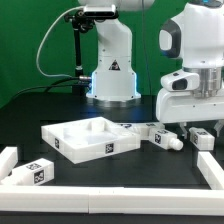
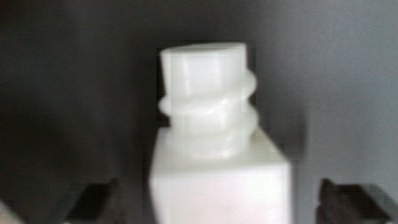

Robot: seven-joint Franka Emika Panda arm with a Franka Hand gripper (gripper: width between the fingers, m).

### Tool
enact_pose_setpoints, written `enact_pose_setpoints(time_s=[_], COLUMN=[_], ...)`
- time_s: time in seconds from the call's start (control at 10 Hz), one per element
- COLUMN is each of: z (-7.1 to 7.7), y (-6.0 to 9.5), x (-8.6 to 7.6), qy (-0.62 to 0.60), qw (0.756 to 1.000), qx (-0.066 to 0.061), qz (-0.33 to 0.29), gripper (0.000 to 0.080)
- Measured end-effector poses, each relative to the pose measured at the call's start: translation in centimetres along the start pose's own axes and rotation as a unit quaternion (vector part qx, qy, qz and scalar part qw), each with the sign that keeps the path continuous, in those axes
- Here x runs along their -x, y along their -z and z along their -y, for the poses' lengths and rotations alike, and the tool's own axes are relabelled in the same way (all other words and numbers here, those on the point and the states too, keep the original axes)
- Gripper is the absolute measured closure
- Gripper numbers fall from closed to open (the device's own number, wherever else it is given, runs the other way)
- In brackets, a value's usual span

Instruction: Assemble one leg

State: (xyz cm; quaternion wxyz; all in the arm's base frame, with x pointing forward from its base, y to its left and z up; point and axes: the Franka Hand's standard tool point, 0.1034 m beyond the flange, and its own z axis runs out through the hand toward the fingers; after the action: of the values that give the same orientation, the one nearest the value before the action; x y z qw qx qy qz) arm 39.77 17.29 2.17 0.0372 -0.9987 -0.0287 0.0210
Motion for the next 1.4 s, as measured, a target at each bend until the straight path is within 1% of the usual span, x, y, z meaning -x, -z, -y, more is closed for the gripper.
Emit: enact_pose_setpoints(time_s=[0.1,0.2,0.3,0.4,0.5,0.6,0.7,0.9,1.0,1.1,1.2,1.3,1.4], z=[-1.2,-1.3,-2.6,-5.1,-7.4,-6.9,-6.8,-7.1,-9.1,-12.4,-14.6,-16.9,-19.4], y=[3.0,5.6,8.2,9.9,10.6,10.2,10.2,10.0,9.2,9.5,10.2,10.0,9.1], x=[-0.5,-0.8,-0.9,-1.6,-2.5,-2.2,-2.1,-2.1,-1.8,-1.4,-1.5,-1.8,-2.2], qy=[-0.017,-0.018,0.011,0.049,0.051,0.034,0.038,0.038,0.097,0.112,0.124,0.161,0.17], qw=[1.0,1.0,1.0,0.999,0.999,0.999,0.999,0.999,0.995,0.993,0.992,0.987,0.985], qx=[-0.004,-0.004,-0.006,-0.011,-0.014,-0.012,-0.012,-0.013,-0.017,-0.018,-0.011,-0.005,-0.007], qz=[0.016,0.018,0.025,0.016,0.006,0.01,0.011,0.012,0.01,0.019,0.025,0.018,0.017], gripper=[0.0199,0.016,0.0153,0.0153,0.0153,0.015,0.015,0.015,0.015,0.015,0.015,0.015,0.015])
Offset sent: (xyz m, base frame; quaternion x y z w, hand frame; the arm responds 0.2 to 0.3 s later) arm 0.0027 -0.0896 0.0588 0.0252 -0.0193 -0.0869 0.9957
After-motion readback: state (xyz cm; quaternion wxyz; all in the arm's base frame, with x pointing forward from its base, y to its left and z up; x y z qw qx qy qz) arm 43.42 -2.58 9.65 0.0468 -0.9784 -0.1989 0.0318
